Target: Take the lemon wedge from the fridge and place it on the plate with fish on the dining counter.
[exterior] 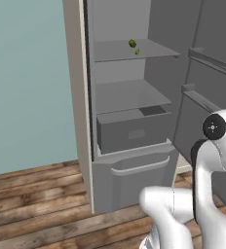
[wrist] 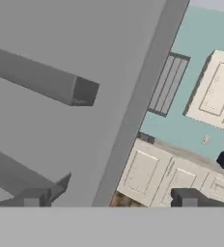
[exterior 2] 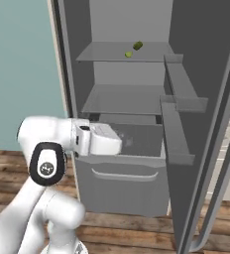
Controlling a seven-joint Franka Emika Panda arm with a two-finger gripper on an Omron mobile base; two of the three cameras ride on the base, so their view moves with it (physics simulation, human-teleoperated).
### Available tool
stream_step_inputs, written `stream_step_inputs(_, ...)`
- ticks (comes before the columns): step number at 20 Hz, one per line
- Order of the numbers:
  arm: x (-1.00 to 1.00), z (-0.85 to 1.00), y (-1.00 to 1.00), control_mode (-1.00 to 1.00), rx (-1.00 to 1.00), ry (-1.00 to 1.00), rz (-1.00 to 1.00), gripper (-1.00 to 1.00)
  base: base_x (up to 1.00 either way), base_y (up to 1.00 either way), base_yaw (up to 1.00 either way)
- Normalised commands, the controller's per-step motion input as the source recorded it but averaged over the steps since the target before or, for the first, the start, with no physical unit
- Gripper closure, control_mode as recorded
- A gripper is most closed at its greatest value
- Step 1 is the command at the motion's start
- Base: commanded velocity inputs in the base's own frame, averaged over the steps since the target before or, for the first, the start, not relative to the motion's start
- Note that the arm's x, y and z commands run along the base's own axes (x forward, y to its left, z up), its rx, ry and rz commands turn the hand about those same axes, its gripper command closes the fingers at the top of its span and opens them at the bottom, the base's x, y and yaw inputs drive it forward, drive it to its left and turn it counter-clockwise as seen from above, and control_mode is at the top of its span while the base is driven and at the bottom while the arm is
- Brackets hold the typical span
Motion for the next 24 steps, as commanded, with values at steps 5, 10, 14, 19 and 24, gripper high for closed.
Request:
stream_step_inputs(5,-0.21,0.65,1.00,-1.00,0.01,0.25,0.29,-1.00,0.00,0.00,0.00)
stream_step_inputs(10,-0.10,0.13,0.80,-1.00,0.26,0.46,0.48,-1.00,0.00,0.00,0.00)
stream_step_inputs(14,0.00,-0.23,0.43,-1.00,0.41,0.45,0.45,-1.00,0.00,0.00,0.00)
stream_step_inputs(19,0.00,-0.46,0.28,-1.00,0.46,0.21,0.20,-1.00,0.00,0.00,0.00)
stream_step_inputs(24,0.17,-0.20,0.40,-1.00,0.34,0.03,-0.03,-1.00,0.00,0.00,0.00)
